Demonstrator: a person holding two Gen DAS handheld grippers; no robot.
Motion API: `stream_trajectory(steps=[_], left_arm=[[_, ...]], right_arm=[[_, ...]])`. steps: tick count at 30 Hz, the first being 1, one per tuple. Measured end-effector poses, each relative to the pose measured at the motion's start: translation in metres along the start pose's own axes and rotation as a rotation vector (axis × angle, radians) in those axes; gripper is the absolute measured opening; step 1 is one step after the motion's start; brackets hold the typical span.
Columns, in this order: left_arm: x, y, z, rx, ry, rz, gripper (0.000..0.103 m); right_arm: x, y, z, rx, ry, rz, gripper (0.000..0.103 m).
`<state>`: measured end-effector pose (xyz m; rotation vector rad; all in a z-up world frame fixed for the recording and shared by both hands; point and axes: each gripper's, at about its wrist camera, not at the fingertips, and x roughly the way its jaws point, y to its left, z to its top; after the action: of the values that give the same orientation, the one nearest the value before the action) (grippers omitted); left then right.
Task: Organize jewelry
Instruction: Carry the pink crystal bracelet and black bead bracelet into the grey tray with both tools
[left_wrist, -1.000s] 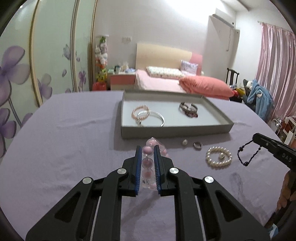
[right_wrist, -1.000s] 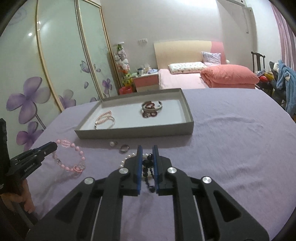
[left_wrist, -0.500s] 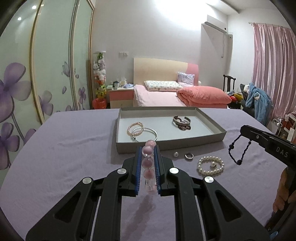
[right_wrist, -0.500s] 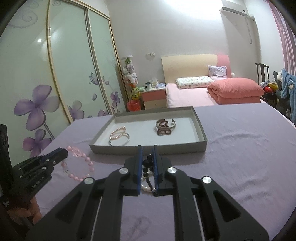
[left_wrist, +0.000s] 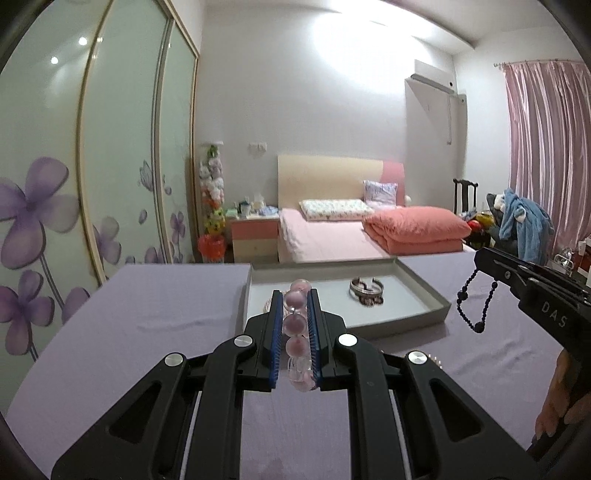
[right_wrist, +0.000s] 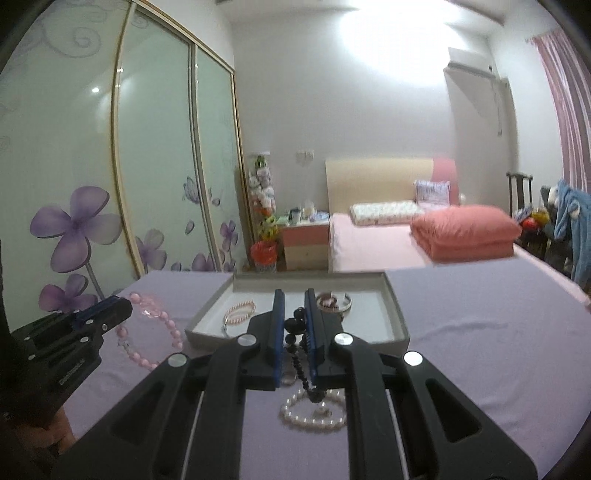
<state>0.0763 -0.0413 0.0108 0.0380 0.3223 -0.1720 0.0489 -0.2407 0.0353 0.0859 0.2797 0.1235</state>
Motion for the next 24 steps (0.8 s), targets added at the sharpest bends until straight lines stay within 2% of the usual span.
stream_trajectory(steps=[11,24], left_arm=[[0.001,-0.010,0.017,0.012,-0.089,0.020,0.014],[0.015,-0.013,0.027,0.016,-0.117,0.015,0.014]], right_arm=[[0.000,0.014,0.015,-0.056,-0.128,-0.045,0.011],[0.019,0.008,0.025,-0.039,-0.175,-0.078,0.011]])
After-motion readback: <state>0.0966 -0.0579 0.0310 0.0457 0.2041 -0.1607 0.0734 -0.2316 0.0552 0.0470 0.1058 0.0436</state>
